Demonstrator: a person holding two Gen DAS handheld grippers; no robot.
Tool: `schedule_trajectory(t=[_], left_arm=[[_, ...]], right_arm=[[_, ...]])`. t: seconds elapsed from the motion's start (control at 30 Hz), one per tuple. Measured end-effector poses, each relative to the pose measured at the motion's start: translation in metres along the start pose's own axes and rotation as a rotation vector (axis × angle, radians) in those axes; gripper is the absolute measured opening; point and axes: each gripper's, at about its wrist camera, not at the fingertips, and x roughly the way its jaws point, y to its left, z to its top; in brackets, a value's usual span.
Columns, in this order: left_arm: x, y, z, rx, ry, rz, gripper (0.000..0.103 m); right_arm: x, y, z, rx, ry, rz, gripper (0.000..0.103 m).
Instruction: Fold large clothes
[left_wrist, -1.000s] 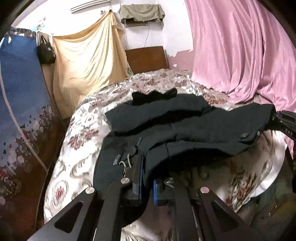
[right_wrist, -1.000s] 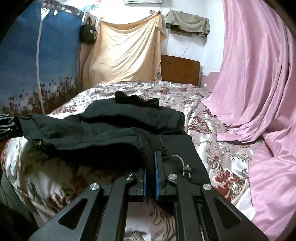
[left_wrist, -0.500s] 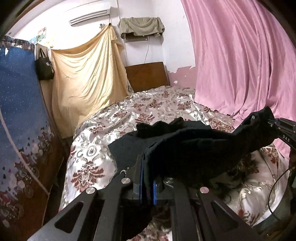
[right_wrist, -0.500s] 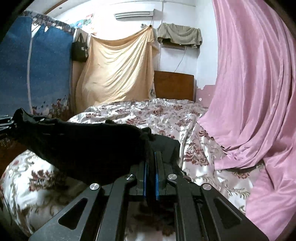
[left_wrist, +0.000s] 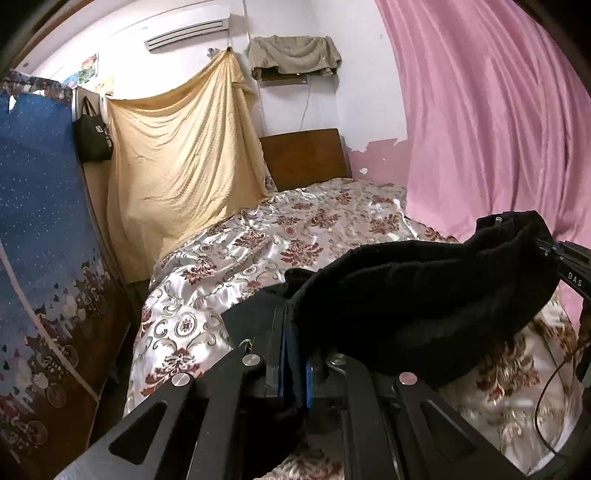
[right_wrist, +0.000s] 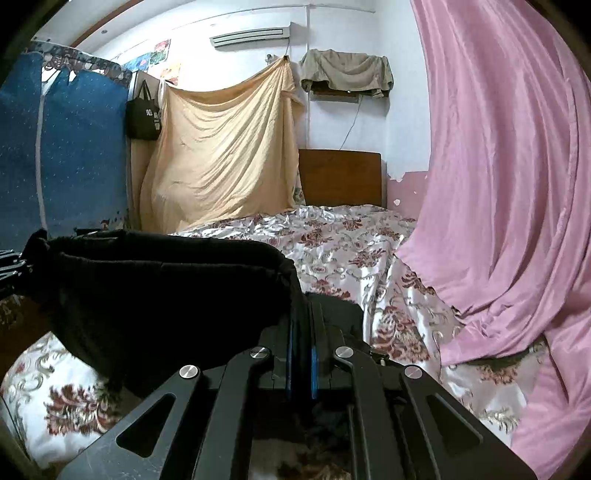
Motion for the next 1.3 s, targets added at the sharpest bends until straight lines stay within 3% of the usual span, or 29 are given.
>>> schedule_trajectory(t=[0.3,1.0,1.3], left_arm=[[0.039,0.009,0.018,-0.009,-0.011,-0.005,0.007],[0.147,0.023,0.052,-0.013,0.006,-0.006,0.007],[0.230,0.030,0.069,-0.055,0.045,0.035,0.007]], right_arm=[[0.060,-0.009,0.022,0.054,0.001,0.035,0.006],[0.175,-0.002,0.052,-0.034,0.007,0.007,0.006],[0.258,-0.001,0.069,-0.033,0.060,-0.006,0.006]])
